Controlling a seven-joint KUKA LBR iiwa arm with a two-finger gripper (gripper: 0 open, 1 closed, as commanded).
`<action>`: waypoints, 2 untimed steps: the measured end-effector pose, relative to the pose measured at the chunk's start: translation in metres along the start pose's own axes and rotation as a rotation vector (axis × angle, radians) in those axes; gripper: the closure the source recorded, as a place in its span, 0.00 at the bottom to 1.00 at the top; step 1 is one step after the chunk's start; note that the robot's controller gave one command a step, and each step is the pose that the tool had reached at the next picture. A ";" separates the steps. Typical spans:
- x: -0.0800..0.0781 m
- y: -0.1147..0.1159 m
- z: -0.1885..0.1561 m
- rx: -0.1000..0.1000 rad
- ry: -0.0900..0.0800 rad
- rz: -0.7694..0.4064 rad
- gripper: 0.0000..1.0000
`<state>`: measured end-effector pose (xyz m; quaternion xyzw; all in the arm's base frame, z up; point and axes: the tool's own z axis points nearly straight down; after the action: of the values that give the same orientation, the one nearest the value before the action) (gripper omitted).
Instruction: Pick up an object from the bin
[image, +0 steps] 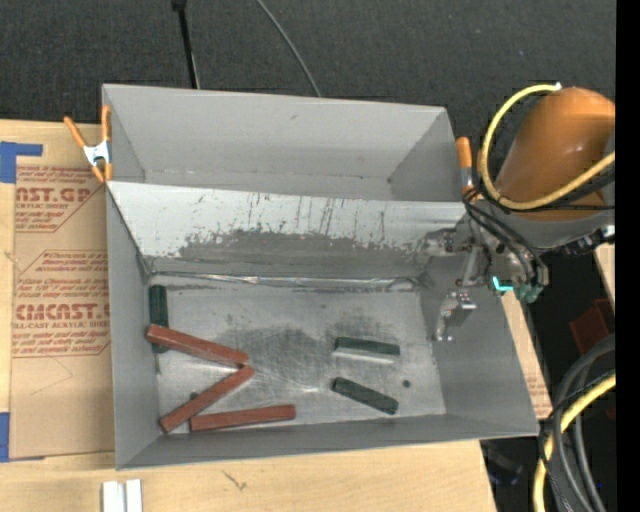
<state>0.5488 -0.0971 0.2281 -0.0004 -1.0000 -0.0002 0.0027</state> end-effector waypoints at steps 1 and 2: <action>-0.002 0.000 -0.004 0.001 -0.008 -0.001 0.00; 0.001 0.015 0.056 0.000 -0.013 0.038 0.00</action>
Offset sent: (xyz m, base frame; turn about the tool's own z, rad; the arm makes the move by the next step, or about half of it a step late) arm -0.0083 0.0341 -0.1342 0.0873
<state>0.5472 -0.0817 0.1726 -0.0196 -0.9998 0.0001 -0.0036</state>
